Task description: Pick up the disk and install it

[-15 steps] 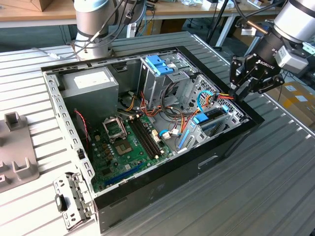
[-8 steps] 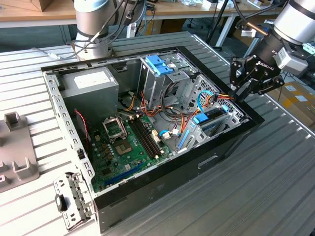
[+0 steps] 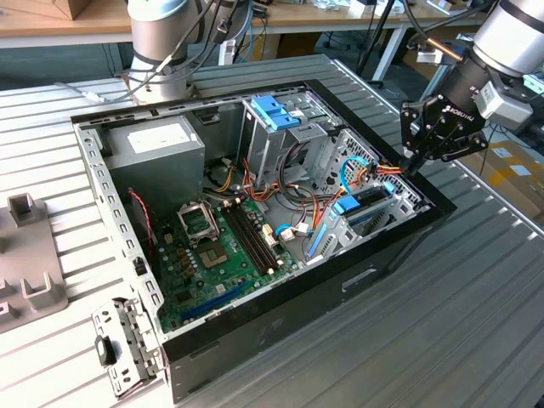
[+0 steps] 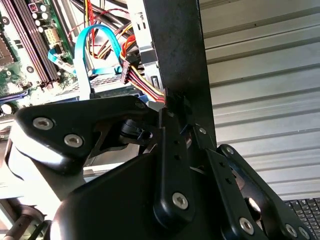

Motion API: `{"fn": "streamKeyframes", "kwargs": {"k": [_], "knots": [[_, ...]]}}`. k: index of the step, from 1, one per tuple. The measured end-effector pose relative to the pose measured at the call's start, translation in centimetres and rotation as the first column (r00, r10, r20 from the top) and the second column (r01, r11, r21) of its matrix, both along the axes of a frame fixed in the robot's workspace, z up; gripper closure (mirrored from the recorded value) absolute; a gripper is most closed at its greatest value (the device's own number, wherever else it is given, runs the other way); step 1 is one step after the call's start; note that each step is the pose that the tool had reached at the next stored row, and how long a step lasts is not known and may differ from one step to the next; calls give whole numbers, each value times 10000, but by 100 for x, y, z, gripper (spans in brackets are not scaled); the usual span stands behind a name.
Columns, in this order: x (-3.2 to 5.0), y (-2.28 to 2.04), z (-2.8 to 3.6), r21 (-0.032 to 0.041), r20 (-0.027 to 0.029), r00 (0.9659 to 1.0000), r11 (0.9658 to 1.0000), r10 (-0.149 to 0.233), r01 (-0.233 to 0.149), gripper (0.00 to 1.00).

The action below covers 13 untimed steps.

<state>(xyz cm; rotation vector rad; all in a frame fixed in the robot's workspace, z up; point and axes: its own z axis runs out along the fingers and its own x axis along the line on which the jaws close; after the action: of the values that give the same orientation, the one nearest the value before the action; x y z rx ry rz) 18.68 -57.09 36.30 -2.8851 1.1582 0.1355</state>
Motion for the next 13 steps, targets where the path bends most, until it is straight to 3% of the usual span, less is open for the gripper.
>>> {"fn": "streamKeyframes", "kwargs": {"k": [10,13], "knots": [[0,-2,1,5,0,10000,10000,0,0,81],[0,-1,38,4,0,10000,10000,0,0,81]]}}
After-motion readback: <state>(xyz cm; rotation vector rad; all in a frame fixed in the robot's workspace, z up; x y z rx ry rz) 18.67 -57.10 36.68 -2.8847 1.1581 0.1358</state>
